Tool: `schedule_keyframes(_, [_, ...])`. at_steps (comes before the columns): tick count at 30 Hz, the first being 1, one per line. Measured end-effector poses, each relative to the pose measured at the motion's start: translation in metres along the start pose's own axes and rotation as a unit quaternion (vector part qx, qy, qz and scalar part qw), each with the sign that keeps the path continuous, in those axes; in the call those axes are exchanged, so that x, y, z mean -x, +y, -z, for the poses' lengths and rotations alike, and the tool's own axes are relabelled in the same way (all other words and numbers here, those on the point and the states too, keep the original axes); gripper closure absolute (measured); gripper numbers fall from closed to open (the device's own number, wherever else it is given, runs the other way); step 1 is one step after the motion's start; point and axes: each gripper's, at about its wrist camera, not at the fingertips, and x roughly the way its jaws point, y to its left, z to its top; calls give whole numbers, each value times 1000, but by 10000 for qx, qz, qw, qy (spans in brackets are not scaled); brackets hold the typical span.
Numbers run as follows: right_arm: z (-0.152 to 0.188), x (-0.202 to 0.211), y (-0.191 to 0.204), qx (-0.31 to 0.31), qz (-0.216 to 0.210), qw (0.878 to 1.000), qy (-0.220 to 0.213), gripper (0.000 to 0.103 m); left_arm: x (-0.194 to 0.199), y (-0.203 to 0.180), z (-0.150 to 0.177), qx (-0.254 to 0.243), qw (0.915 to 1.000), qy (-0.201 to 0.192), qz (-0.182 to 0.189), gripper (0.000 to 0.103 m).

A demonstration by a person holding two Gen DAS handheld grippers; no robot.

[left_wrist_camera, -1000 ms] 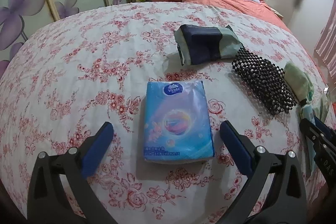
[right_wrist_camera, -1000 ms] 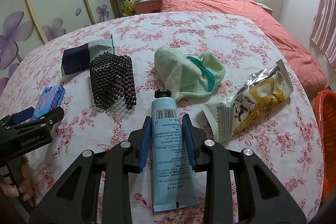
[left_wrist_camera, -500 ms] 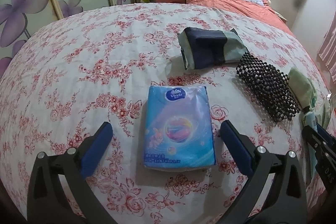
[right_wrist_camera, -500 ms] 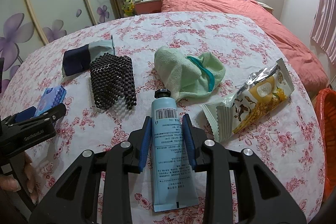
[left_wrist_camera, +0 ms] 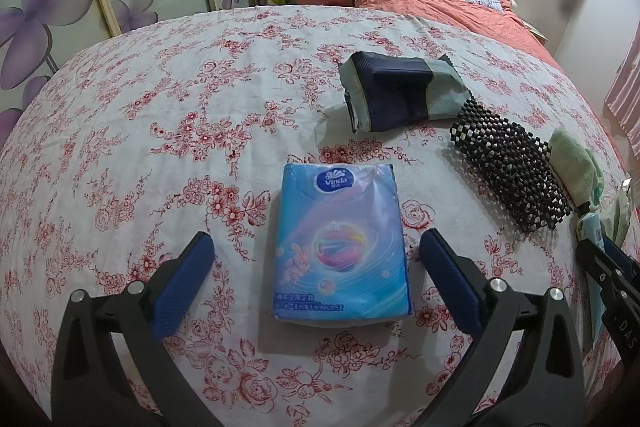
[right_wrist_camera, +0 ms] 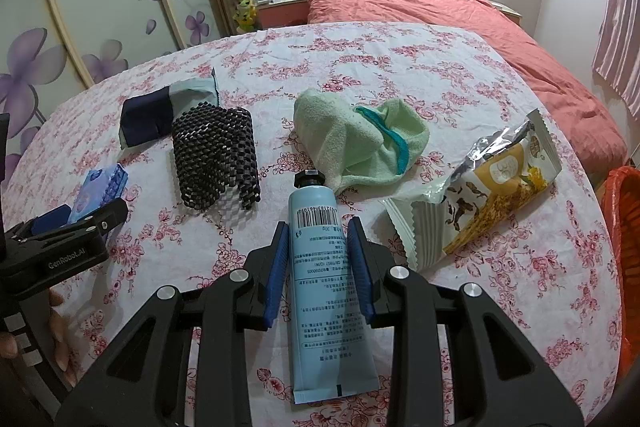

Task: Collect trash
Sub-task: 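Grasp the blue tissue pack with the left tool while the right tool grasps the blue tube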

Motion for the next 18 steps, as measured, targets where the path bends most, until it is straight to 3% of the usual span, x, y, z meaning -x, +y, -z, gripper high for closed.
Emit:
schedule_keyframes(13, [-6, -6, 11, 123, 75, 9999, 5, 73, -6, -5, -8, -14, 10000, -16, -9, 4])
schedule_keyframes(15, [-7, -7, 10, 116, 31, 9999, 2, 74, -4, -6, -7, -45, 10000, -55, 18, 10])
schedule_keyframes(17, [-8, -8, 10, 76, -13, 10000, -5, 75, 1, -8, -6, -134, 9997, -169, 73, 36])
schedule_keyframes(18, [-7, -8, 11, 64, -23, 10000, -10, 75, 3, -10, -5, -211, 9995, -219, 120, 42])
